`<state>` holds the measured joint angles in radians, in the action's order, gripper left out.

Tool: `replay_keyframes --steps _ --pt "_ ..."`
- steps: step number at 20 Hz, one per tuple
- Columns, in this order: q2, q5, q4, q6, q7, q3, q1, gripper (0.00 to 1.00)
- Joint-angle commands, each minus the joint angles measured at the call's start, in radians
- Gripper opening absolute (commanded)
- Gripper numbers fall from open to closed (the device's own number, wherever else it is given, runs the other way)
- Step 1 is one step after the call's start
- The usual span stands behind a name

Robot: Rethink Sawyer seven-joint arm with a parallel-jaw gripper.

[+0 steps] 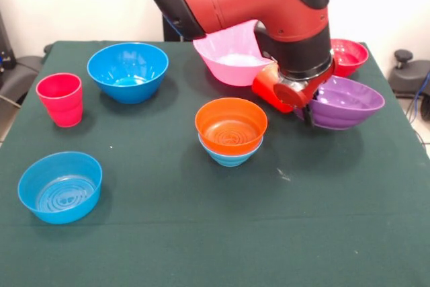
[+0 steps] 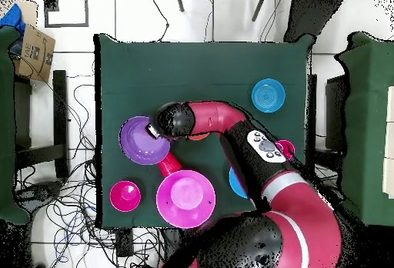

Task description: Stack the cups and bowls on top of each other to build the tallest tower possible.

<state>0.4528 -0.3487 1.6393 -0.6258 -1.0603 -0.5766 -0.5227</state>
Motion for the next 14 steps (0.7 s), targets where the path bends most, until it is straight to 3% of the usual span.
replay_keyframes --steps 1,7,14 --pt "0.023 0.028 0.036 -0.127 -0.011 -0.042 -0.011 0.00" --pt "0.022 0.034 0.014 -0.161 -0.002 -0.045 -0.011 0.00" --pt "0.068 0.071 0.002 -0.266 0.002 -0.058 -0.012 0.00"
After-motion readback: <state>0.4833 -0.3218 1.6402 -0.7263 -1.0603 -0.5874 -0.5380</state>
